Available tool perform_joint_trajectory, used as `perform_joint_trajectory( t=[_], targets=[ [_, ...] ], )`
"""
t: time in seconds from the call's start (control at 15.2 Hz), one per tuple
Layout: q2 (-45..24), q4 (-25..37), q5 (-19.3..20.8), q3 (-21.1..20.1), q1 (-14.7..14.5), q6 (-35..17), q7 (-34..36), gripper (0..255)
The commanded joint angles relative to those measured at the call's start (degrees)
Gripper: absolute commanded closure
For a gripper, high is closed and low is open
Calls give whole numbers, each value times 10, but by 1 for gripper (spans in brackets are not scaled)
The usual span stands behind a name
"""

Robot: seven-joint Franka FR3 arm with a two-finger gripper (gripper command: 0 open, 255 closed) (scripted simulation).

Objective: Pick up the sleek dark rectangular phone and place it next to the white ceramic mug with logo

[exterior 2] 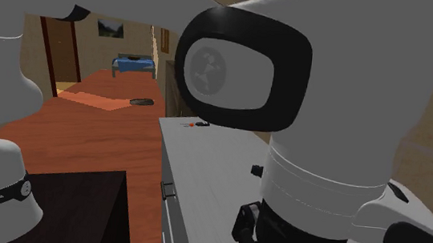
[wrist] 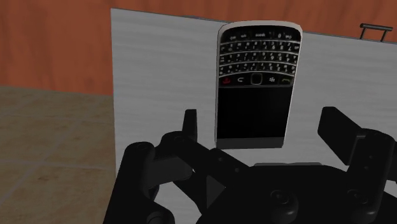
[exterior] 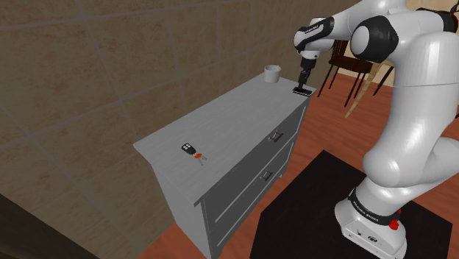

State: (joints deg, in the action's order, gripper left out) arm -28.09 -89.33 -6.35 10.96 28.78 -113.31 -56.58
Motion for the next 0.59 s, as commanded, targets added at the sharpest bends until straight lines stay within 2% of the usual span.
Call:
perform_joint_trajectory(
  t=[0.0, 0.07, 0.53],
  targets=[
    [10, 17, 3, 1, -1, 28, 3, 0],
    [13, 28, 4, 2, 0, 41, 3, 0],
    [13, 28, 4, 2, 0, 41, 3, 0]
  ],
)
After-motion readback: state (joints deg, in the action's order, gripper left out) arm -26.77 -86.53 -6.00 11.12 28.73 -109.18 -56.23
